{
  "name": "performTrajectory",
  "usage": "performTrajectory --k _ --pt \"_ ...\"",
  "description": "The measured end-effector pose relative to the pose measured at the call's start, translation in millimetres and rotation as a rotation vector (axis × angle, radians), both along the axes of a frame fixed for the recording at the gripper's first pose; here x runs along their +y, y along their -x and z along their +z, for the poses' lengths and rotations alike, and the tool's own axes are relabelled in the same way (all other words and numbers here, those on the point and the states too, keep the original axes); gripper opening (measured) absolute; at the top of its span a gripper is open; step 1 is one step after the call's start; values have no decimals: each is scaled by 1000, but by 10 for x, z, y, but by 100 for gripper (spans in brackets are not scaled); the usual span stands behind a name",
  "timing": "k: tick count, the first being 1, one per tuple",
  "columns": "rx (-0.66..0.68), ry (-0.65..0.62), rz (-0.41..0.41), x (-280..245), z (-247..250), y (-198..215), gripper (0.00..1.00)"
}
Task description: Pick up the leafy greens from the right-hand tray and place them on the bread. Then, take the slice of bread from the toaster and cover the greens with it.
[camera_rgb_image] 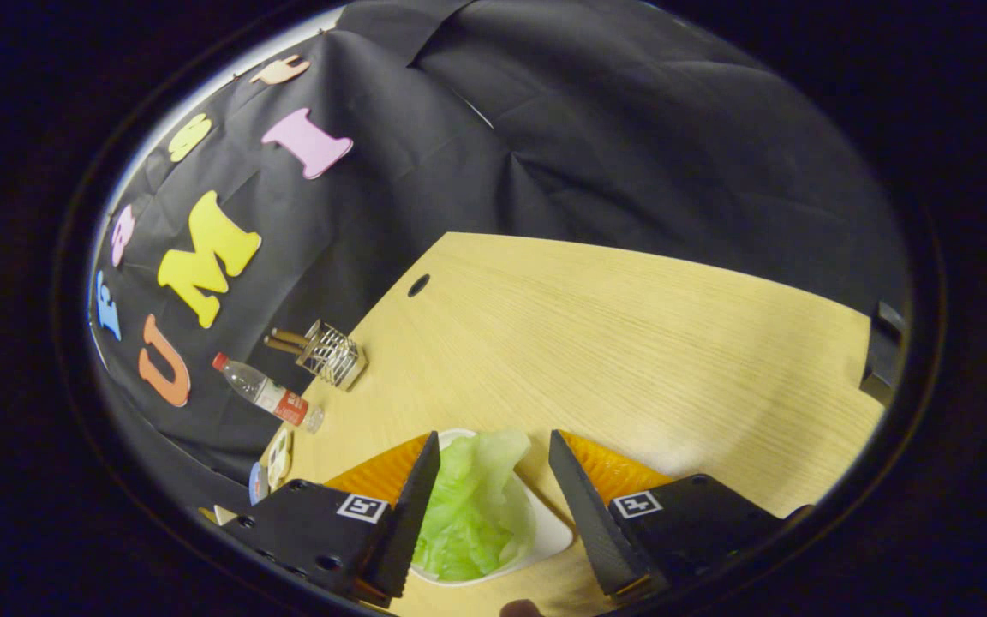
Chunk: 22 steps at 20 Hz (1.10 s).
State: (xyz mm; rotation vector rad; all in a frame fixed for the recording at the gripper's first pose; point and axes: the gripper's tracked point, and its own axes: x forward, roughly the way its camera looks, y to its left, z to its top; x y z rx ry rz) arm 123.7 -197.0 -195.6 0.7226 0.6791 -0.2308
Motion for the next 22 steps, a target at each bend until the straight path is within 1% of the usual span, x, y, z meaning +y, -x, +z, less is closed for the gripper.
performTrajectory --k 2,5,7,9,10,12,13,17,22 --pt "-1 -14 -1 16 -52 -67 80" --pt "19 -36 2 51 -70 -68 62" --pt "43 -24 -14 -19 -173 -51 39" --pt "41 -46 -2 16 -142 -85 16" --pt "38 -37 6 2 -131 -93 9" --pt "13 -3 12 -37 -97 -137 9" --pt "-3 16 11 -62 -34 -141 0" --pt "-74 27 31 10 217 -120 0" --pt "-190 10 49 291 699 -20 0"
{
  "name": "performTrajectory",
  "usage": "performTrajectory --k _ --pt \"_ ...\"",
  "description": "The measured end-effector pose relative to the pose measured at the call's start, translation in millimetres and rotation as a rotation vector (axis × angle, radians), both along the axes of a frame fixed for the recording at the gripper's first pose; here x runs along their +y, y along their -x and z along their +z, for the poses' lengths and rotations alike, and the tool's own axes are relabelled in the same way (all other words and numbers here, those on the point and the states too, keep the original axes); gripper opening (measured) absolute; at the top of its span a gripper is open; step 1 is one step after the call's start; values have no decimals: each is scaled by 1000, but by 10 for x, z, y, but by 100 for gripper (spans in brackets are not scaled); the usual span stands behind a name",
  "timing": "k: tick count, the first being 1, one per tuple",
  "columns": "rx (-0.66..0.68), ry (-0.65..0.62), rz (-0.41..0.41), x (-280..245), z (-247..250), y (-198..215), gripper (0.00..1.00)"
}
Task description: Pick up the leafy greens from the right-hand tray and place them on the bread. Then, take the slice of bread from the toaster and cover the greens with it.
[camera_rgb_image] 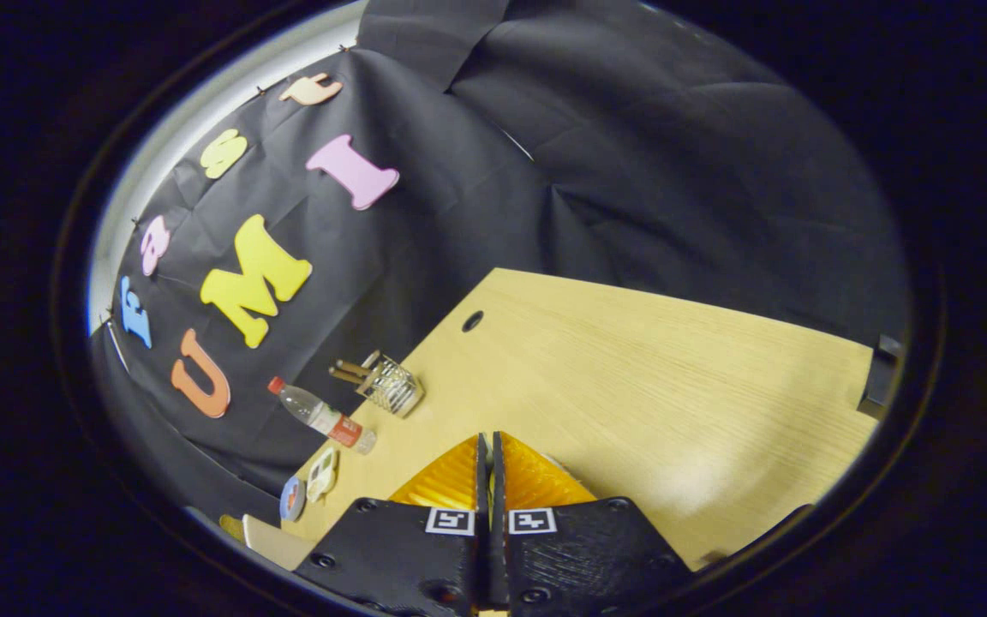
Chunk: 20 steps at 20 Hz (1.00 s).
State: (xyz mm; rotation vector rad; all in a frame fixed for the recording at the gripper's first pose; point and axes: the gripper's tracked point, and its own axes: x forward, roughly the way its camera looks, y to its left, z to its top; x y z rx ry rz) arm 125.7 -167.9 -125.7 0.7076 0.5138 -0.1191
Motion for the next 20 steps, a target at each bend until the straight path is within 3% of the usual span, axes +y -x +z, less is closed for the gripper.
performTrajectory --k 4,11,14,20 --pt "-73 -27 29 347 365 104 0" --pt "-160 -63 147 1310 848 210 0" --pt "-174 -59 210 1809 857 202 0" --pt "-156 -165 331 2907 625 240 0"
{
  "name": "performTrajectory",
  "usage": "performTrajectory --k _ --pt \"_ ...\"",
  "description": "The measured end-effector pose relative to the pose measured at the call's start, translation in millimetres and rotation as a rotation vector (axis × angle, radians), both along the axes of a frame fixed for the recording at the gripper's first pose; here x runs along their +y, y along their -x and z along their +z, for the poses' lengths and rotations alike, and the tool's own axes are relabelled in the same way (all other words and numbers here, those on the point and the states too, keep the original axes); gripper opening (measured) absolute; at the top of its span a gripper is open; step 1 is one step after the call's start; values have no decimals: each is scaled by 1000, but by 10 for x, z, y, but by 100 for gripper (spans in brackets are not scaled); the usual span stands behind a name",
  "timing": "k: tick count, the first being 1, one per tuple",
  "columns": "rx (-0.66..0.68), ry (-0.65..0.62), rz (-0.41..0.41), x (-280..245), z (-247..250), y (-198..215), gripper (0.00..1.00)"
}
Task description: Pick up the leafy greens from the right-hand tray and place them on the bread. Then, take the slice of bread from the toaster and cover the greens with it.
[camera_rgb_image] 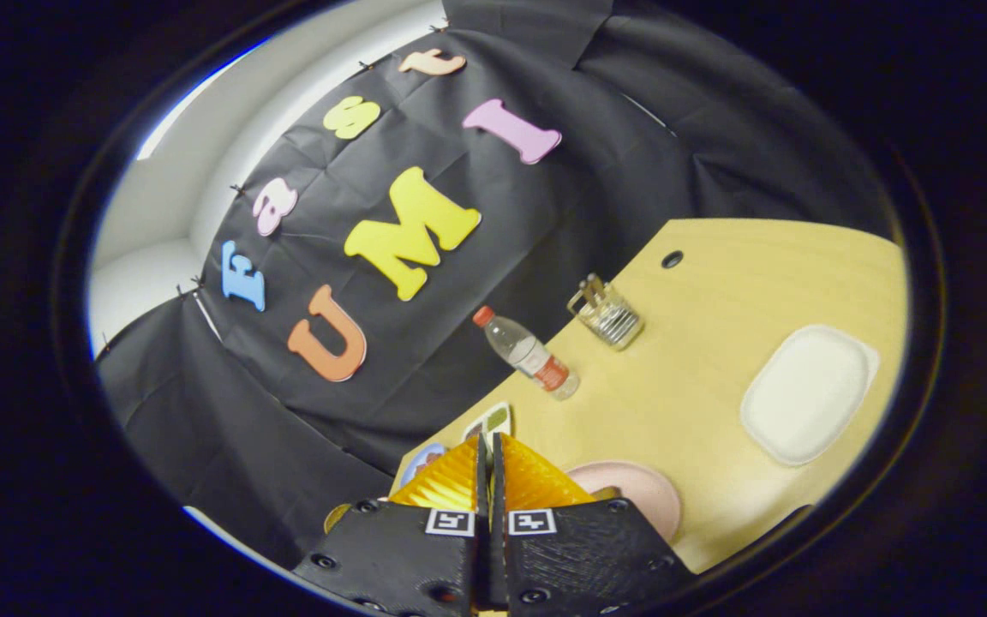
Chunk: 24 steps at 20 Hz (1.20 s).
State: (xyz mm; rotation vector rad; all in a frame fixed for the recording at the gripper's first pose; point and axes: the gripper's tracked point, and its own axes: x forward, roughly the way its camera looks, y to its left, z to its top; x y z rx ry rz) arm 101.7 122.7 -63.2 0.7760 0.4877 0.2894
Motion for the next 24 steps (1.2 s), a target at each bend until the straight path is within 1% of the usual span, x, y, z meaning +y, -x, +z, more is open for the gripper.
performTrajectory --k 4,6,7,8,11,14,17,20,22,24 --pt "84 -90 81 601 -362 60 0" --pt "129 -124 97 727 -503 76 0" --pt "135 -118 99 734 -558 76 0" --pt "130 -101 90 696 -599 52 0" --pt "87 -20 25 407 -684 -60 0" --pt "89 37 -17 136 -857 -90 0" --pt "113 82 -9 49 -1062 -73 0" --pt "107 183 -31 -85 -1171 -60 0" --pt "89 264 -54 -191 -1196 -49 3" --pt "83 314 -55 -223 -1205 -21 15"
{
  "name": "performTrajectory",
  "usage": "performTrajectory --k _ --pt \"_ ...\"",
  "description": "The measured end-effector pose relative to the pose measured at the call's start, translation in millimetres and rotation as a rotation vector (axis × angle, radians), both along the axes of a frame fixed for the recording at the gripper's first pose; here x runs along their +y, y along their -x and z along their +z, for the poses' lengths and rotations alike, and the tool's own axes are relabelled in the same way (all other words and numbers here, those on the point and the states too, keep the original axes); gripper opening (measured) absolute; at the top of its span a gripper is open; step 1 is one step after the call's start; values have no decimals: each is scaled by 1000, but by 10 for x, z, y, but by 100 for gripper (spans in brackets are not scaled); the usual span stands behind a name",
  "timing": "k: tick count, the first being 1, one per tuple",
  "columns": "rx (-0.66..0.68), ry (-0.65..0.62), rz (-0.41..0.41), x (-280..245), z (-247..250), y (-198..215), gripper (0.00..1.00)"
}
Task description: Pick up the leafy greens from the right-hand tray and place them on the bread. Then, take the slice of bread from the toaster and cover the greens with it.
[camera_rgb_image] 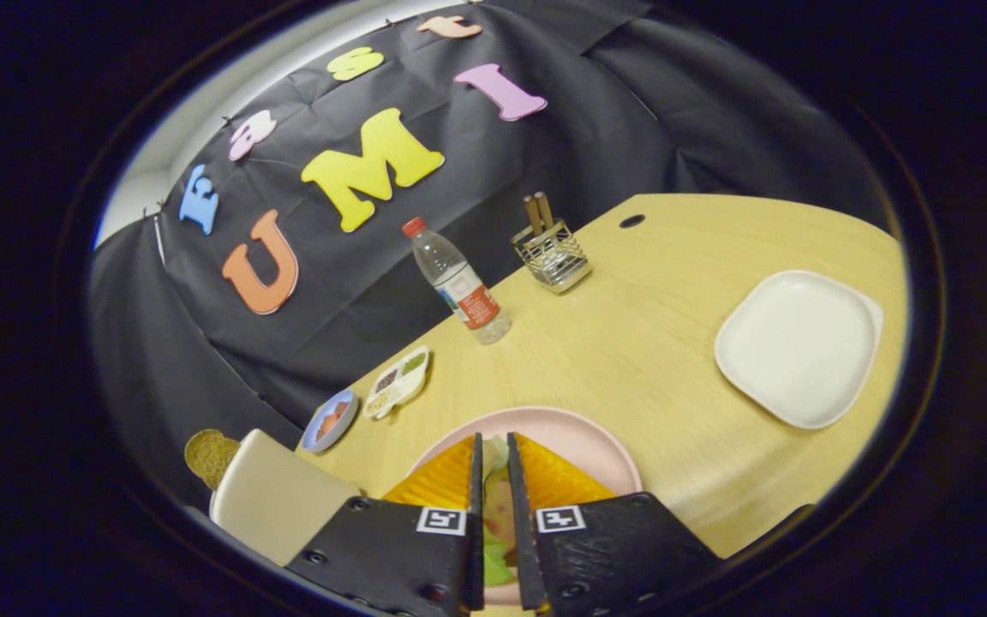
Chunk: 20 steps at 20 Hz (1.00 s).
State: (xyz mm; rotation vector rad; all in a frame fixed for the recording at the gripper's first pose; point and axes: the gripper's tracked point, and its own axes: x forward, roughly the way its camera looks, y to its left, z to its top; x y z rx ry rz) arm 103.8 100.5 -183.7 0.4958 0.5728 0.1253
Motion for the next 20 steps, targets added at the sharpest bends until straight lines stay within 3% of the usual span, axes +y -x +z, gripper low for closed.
performTrajectory --k 8,12,15,20 --pt "-167 213 -111 -329 429 52 77" --pt "-294 253 -140 -198 975 216 94" --pt "-374 260 -122 137 1415 389 95" --pt "-464 287 2 993 1800 592 95"
